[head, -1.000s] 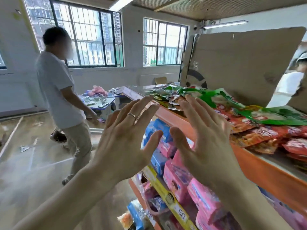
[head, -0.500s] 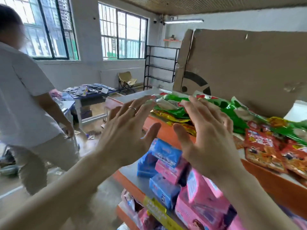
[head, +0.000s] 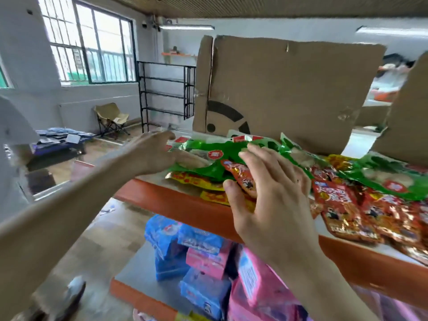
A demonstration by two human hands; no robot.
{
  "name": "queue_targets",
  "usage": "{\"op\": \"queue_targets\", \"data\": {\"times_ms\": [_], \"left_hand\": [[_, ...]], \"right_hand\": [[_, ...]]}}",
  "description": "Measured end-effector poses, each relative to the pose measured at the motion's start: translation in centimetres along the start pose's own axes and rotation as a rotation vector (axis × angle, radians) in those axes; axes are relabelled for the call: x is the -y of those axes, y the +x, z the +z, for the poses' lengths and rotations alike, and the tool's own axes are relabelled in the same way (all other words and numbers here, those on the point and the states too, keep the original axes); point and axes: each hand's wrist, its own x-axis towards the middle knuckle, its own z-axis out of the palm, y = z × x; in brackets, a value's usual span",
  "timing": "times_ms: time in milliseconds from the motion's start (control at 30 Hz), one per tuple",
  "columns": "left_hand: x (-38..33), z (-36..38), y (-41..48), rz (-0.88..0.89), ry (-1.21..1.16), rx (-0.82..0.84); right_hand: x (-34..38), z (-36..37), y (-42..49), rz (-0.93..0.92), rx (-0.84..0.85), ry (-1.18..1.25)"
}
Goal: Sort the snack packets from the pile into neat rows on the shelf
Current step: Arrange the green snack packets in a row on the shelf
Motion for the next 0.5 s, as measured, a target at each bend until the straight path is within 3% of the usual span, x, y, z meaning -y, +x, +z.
{"op": "queue_targets", "data": {"times_ms": [100,200,333,500], "left_hand": [[0.1,0.1,1.7,-0.078,-0.117,0.105],[0.1,-0.1,2.4,-0.072,-0.396,0.137],[1.2,-0.4,2.6,-0.094,-0.691,-0.138],[0.9,-2.8,1.4,-0.109,-0.85,-0.349]], "right_hand": [[0.1,0.1,0.1,0.012,-0.013,0.009],[0.4,0.2,0.2,0.003,-0.013,-0.008],[0.3,0.1,0.3,0.011,-0.016,0.021],[0.3,-0.1,0.5,0.031,0.022,0.054]]}}
